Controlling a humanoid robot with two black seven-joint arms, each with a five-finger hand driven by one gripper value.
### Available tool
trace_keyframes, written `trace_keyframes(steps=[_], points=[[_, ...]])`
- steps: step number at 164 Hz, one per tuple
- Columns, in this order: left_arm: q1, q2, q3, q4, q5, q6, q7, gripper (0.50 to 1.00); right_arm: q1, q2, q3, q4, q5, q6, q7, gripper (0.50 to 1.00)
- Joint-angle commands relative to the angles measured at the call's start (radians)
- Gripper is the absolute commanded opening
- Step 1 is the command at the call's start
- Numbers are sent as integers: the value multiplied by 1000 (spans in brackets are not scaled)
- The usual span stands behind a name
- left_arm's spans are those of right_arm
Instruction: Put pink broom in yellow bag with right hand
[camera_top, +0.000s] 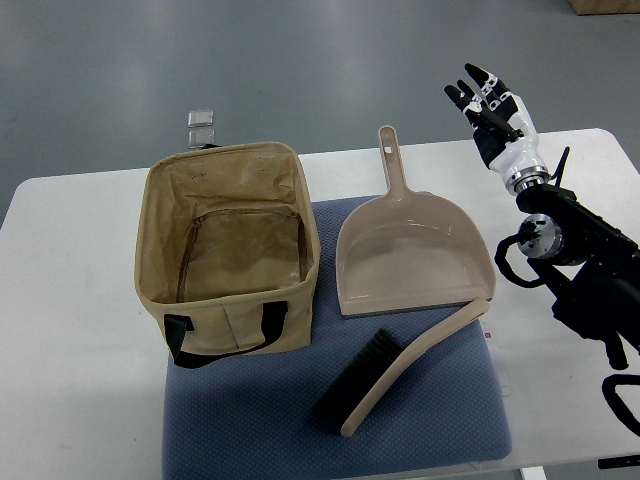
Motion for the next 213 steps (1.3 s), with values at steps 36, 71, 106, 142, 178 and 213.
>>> trace_keyframes(steps=[36, 71, 106, 142, 178, 213], points=[[3, 0, 0, -2, 0, 0, -14, 1000, 0, 0, -1, 0, 0, -2, 0, 930], [0, 0, 0, 9, -1, 2, -14, 1000, 0, 0, -4, -7, -1, -2, 0, 930], [2, 0, -1, 3, -1, 0, -14, 1000, 2, 0, -4, -7, 0, -3, 0, 930], [2, 0, -1, 6, -1, 0, -14, 1000, 6, -2, -6, -7, -1, -3, 0, 930], [2, 0, 0, 5, -1, 0, -14, 1000, 9, -11, -7, -7, -1, -8, -2, 930], [0, 0, 0, 5, -1, 2, -14, 1000, 14, -12, -9, -7, 0, -26, -5, 930]])
